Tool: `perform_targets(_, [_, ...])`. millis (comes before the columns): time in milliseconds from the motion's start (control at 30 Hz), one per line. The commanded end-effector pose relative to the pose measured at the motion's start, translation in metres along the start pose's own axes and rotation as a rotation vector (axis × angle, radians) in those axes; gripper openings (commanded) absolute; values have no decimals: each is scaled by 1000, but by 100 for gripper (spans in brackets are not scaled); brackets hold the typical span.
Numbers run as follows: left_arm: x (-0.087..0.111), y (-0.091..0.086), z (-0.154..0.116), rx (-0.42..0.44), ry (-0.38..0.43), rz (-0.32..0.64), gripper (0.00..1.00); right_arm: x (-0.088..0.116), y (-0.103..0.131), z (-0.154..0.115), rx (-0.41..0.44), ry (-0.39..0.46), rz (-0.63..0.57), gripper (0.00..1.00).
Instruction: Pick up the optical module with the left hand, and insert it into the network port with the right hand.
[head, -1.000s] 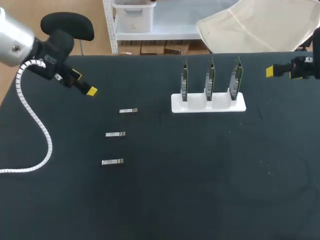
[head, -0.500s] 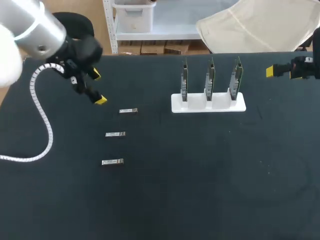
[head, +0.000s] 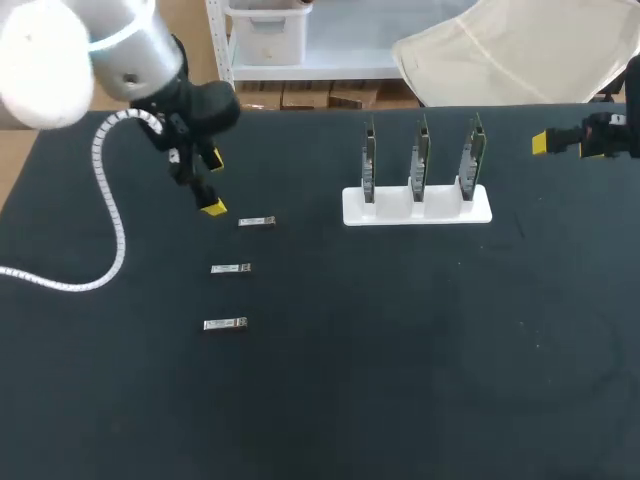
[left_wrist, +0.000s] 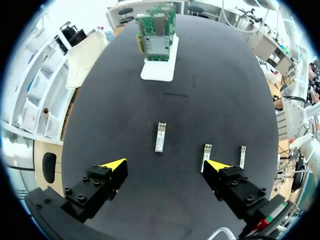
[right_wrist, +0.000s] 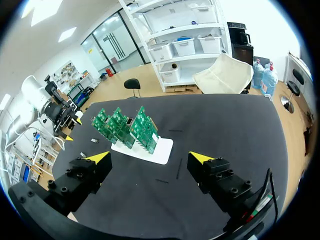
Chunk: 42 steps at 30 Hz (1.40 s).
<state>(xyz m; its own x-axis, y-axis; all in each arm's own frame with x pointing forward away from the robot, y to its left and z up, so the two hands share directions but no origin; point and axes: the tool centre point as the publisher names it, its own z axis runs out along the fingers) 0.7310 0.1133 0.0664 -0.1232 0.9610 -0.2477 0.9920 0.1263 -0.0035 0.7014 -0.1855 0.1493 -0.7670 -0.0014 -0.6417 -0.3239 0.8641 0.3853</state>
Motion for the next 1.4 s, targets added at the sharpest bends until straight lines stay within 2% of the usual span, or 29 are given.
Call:
perform_targets(33, [-8, 1, 10, 20, 63, 22, 100, 0, 2, -1, 7, 0, 1, 100])
perform_targets(167, [-9, -6, 20, 23, 91, 38, 100, 0, 2, -1, 7, 0, 1, 100])
perform_targets(233, [-7, -6, 24, 31, 90, 15, 100, 0, 2, -1, 7, 0, 1, 100])
perform_targets(267, [-5, -5, 26, 2, 106, -9, 100, 0, 2, -1, 7, 0, 1, 100])
perform_targets(467, [1, -3, 34, -56, 98, -66, 100, 0, 2, -1, 7, 0, 1, 100])
perform_targets(567, [2, -2, 37, -43, 81, -76, 100, 0, 2, -1, 7, 0, 1, 100])
perform_targets(933, [2, 5, 48, -24, 114, -22, 100, 0, 2, -1, 7, 0, 1, 100])
perform_targets(1400, [-12, 4, 68, -26, 144, 1, 100, 0, 2, -1, 7, 0, 1, 100])
